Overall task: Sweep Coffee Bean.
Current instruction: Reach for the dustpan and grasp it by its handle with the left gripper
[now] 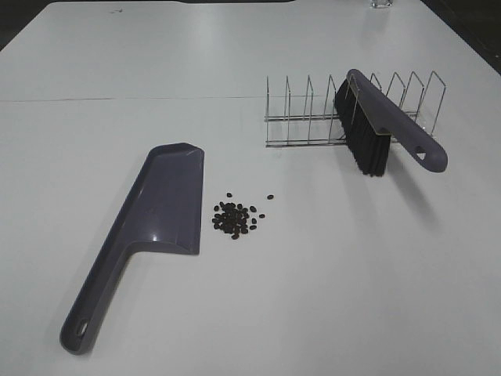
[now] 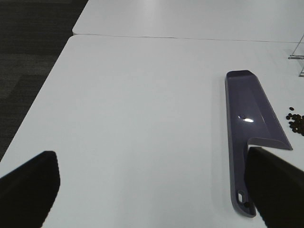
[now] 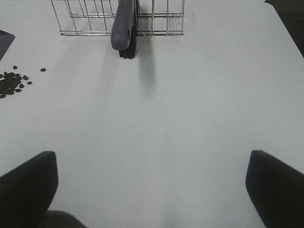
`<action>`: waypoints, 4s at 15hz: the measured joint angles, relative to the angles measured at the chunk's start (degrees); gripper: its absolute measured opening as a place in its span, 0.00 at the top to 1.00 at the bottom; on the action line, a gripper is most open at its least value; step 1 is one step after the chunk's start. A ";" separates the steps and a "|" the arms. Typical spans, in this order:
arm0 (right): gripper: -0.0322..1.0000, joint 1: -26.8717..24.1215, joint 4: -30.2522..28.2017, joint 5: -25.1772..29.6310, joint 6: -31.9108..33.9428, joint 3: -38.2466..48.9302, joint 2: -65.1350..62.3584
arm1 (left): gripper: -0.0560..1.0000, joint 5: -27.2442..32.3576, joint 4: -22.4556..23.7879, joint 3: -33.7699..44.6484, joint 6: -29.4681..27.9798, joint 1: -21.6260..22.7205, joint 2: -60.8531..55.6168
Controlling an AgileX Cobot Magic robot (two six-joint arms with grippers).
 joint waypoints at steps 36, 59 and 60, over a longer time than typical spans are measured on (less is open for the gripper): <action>0.02 0.00 0.00 0.00 0.00 0.00 0.00 | 0.02 2.12 1.60 -14.67 -0.69 -9.22 62.45; 0.02 0.00 0.00 0.00 0.00 0.00 0.00 | 0.25 -29.68 -0.92 -20.34 -16.04 -31.11 108.46; 0.02 0.00 0.00 0.00 0.00 0.00 0.00 | 0.25 -30.25 -0.92 -20.45 -16.04 -31.11 108.92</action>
